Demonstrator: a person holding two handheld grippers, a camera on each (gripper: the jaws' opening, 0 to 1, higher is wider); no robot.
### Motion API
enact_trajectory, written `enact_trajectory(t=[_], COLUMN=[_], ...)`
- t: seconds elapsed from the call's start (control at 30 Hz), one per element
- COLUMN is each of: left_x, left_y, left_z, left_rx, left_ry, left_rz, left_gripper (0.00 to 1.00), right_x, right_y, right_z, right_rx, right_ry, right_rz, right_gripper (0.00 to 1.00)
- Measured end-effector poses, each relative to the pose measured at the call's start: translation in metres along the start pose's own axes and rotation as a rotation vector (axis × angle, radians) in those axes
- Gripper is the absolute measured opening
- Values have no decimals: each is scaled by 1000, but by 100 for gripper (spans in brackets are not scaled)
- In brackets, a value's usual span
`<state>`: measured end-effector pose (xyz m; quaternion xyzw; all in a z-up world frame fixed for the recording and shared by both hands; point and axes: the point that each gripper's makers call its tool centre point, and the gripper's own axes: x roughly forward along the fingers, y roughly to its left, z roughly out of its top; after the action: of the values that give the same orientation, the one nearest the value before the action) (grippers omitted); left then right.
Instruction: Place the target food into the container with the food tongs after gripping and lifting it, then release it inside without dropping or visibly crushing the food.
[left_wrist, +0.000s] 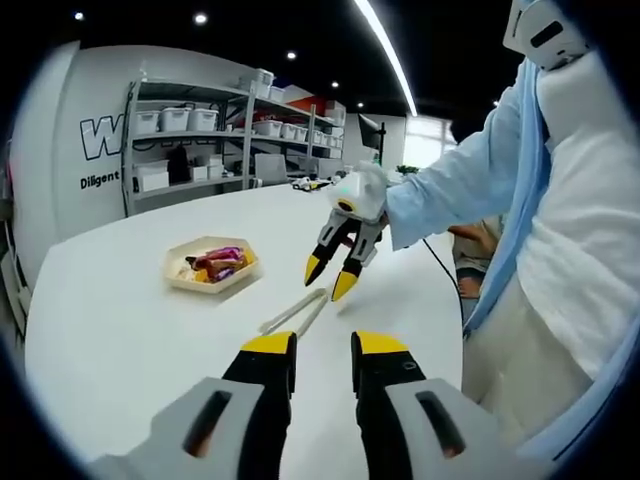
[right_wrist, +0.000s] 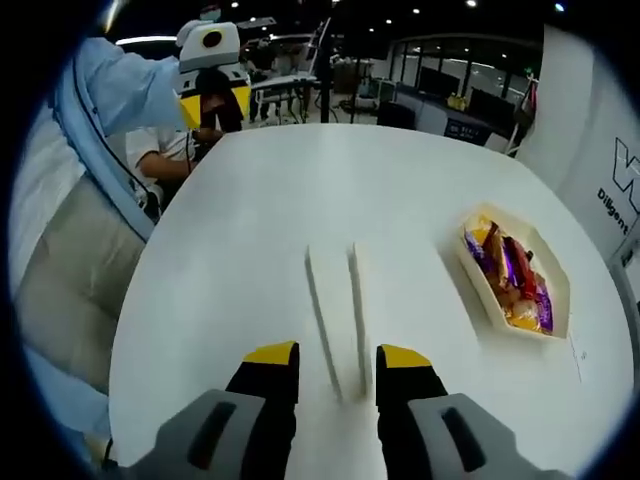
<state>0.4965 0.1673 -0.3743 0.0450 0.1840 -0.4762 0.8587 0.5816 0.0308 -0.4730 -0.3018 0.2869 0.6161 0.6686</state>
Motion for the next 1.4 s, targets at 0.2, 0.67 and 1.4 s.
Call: enact_trajectory(t=[0.2, 0.67, 1.4], left_x=[3, 7, 4], left_y=[6, 23, 36], left_z=[0, -5, -3], left_rx=[7, -12, -87], left_ry=[-2, -6, -50], left_rz=[25, 128, 222], left_gripper=[22, 45, 72], right_x=[-8, -27, -77], right_y=[0, 2, 17], right_z=[7, 16, 7], right_rx=[70, 173, 330], right_ry=[-50, -152, -331], right_rz=[-49, -147, -306], right_gripper=[28, 46, 79])
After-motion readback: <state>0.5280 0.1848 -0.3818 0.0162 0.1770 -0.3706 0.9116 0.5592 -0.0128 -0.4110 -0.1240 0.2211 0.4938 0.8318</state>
